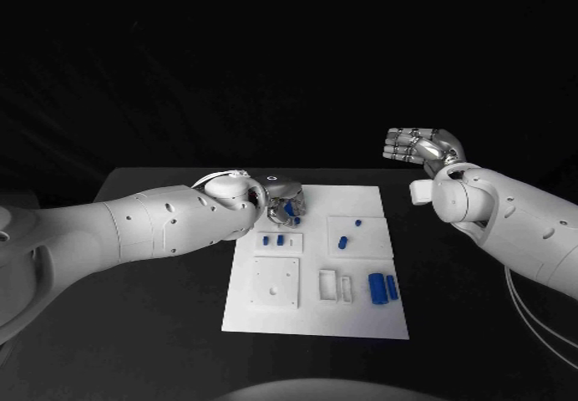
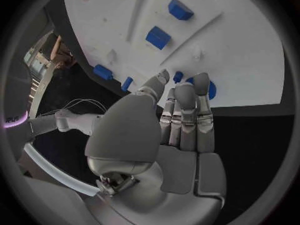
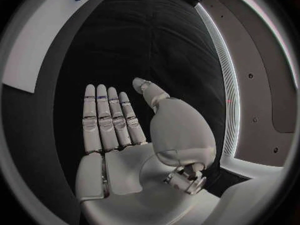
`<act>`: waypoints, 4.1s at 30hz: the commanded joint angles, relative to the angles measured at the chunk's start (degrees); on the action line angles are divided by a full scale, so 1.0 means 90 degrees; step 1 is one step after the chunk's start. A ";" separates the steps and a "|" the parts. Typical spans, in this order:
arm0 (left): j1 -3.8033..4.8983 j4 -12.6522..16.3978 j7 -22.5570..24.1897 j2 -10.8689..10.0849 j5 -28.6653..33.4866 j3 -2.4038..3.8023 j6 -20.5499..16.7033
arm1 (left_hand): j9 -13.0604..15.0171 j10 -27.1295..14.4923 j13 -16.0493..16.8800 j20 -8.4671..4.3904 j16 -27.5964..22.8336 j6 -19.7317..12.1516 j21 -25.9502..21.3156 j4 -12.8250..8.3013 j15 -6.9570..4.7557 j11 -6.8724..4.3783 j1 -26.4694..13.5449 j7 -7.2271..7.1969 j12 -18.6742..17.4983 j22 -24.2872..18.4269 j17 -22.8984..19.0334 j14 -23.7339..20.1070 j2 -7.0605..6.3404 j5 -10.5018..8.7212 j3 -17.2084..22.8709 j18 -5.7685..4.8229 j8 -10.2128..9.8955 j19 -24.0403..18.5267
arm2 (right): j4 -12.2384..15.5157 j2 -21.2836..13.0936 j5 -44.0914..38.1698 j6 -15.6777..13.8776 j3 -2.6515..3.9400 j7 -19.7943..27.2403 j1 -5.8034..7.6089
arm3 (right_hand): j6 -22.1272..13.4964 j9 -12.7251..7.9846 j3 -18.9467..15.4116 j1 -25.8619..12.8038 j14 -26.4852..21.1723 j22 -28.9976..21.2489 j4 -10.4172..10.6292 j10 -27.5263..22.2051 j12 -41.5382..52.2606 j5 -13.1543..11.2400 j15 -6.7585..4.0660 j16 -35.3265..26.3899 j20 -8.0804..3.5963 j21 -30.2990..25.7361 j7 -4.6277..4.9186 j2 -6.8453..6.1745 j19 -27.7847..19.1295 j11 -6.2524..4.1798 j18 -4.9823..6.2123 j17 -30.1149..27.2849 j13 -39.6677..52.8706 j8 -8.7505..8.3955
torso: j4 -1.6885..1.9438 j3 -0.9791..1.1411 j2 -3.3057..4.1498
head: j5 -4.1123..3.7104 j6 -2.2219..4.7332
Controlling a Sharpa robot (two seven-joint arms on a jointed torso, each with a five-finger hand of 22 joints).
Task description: Assemble the parts on the task board
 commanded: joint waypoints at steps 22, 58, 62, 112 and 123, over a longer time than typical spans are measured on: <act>-0.0101 -0.0308 0.0092 0.0170 0.0028 0.0003 -0.0014 | -0.0013 0.0239 -0.0012 -0.0041 -0.0059 0.0144 0.0135 -0.0114 -0.0089 -0.0080 -0.0137 -0.0045 -0.0030 0.0133 -0.0026 0.0060 0.0091 0.0072 0.0671 0.0029 -0.0019 -0.0099 | 0.0017 0.0041 0.0062 0.0117 0.0003 0.0139 0.0008 | 0.0064 -0.0003 0.0110 -0.0029 0.0104 -0.0005 0.0003 0.0065 -0.0029 0.0087 0.0009 -0.0034 -0.0037 0.0014 0.0007 -0.0021 0.0092 0.0008 0.0093 -0.0004 -0.0007 -0.0005 | -0.0001 0.0005 0.0009 | -0.0010 -0.0030; -0.0156 -0.0211 0.0184 0.0165 0.0090 0.0003 0.0200 | -0.0011 0.0589 -0.0008 -0.0086 0.0001 0.0433 0.0242 -0.0134 -0.0096 -0.0125 -0.0265 -0.0037 -0.0027 0.0112 0.0011 0.0028 0.0190 -0.0025 0.0472 -0.0042 -0.0020 -0.0164 | -0.0026 0.0072 -0.0020 0.0189 0.0003 0.0126 0.0007 | 0.0096 -0.0002 0.0139 -0.0043 0.0137 -0.0006 0.0022 0.0098 -0.0032 0.0091 0.0000 -0.0034 -0.0051 0.0011 -0.0003 -0.0031 0.0101 -0.0003 0.0076 -0.0004 -0.0007 -0.0005 | -0.0005 -0.0001 0.0008 | -0.0021 -0.0068; -0.0159 -0.0293 0.0182 0.0203 0.0096 0.0003 0.0150 | 0.0000 0.0717 -0.0007 -0.0090 0.0025 0.0599 0.0239 -0.0100 -0.0110 -0.0167 -0.0237 -0.0043 -0.0027 0.0115 0.0017 0.0075 0.0262 -0.0025 0.0443 -0.0047 -0.0006 -0.0131 | -0.0019 0.0074 -0.0053 0.0193 0.0003 0.0127 0.0007 | 0.0096 -0.0002 0.0139 -0.0043 0.0137 -0.0006 0.0022 0.0098 -0.0032 0.0091 0.0000 -0.0034 -0.0051 0.0011 -0.0003 -0.0031 0.0101 -0.0003 0.0076 -0.0004 -0.0007 -0.0005 | -0.0013 0.0001 0.0009 | -0.0016 -0.0068; -0.0179 0.0557 0.0147 -0.0843 0.1949 0.0500 -0.0053 | -0.0001 0.1140 0.0000 -0.0164 0.0038 0.0990 0.0446 -0.0361 -0.0131 -0.0222 -0.0139 -0.0015 -0.0027 0.0117 0.0038 0.0139 0.0586 0.0029 0.0219 -0.0074 -0.0021 -0.0145 | -0.0025 0.0016 -0.0406 0.0355 0.0002 0.0170 0.0006 | 0.0104 -0.0002 0.0134 -0.0051 0.0139 -0.0007 0.0043 0.0101 -0.0032 0.0114 0.0005 -0.0033 -0.0049 0.0009 -0.0008 -0.0032 0.0078 -0.0005 0.0066 -0.0003 -0.0007 -0.0005 | 0.0032 0.0008 -0.0008 | -0.0020 -0.0096; -0.0169 0.0778 0.0070 -0.1173 0.1122 0.0456 0.0045 | -0.0005 0.1107 -0.0002 -0.0167 -0.0005 0.0968 0.0421 -0.0251 -0.0131 -0.0212 -0.0096 -0.0017 -0.0029 0.0117 0.0033 0.0128 0.0522 -0.0045 0.0195 -0.0088 -0.0023 -0.0148 | -0.0042 0.0000 -0.0449 0.0363 0.0002 0.0167 -0.0005 | 0.0107 -0.0002 0.0132 -0.0046 0.0133 -0.0007 0.0044 0.0099 -0.0033 0.0123 0.0004 -0.0034 -0.0048 0.0007 -0.0008 -0.0030 0.0058 -0.0006 0.0057 -0.0003 -0.0007 -0.0005 | 0.0037 -0.0002 -0.0010 | 0.0045 -0.0091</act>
